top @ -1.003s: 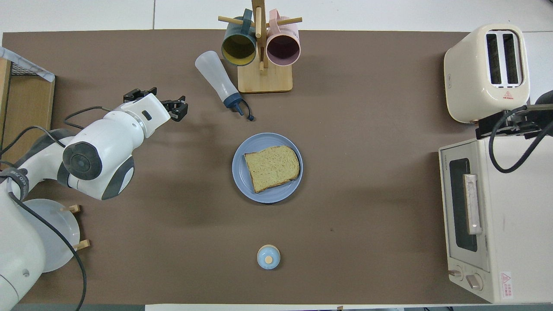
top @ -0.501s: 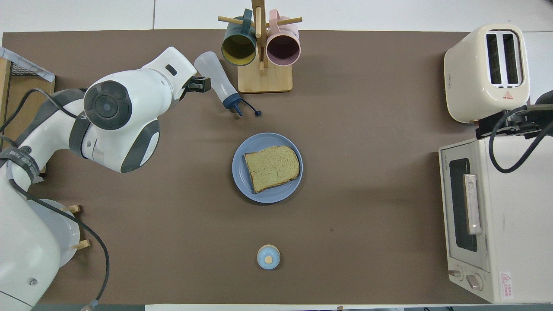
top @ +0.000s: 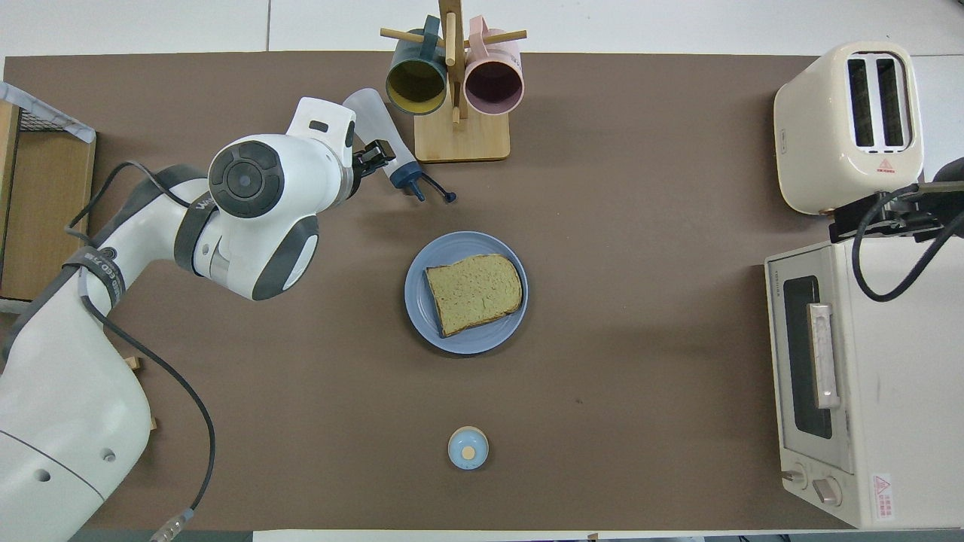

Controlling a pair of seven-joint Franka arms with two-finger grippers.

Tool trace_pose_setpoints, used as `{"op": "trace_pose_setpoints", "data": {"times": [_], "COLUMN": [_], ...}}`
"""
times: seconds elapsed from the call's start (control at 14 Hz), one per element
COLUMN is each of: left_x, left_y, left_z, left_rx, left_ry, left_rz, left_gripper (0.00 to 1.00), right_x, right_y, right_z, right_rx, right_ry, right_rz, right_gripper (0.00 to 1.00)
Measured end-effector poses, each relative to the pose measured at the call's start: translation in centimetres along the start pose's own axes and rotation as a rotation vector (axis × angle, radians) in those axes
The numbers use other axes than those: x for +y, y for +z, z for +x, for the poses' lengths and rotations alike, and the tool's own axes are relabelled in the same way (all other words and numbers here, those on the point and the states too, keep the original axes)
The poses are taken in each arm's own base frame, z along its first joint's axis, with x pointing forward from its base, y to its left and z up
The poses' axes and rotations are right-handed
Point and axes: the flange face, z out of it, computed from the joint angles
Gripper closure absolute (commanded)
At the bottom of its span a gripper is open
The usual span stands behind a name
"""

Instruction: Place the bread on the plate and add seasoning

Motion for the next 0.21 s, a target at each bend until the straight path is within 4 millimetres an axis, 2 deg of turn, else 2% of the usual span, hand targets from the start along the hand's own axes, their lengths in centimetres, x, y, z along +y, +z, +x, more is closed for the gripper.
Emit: {"op": "trace_pose_setpoints", "data": {"times": [0.21], "left_x": [0.45], "left_y": [0.84], "left_z": [0.99], "left_rx": [-0.002], "left_ry": [-0.096], "left_rz": [-0.017], "left_gripper": [0.13], "right_x": [0.00], "right_y": [0.00], "right_z": [0.00], "right_rx": [0.000], "right_ry": [0.000], "right_rz": [0.000], "right_gripper": [0.00]}}
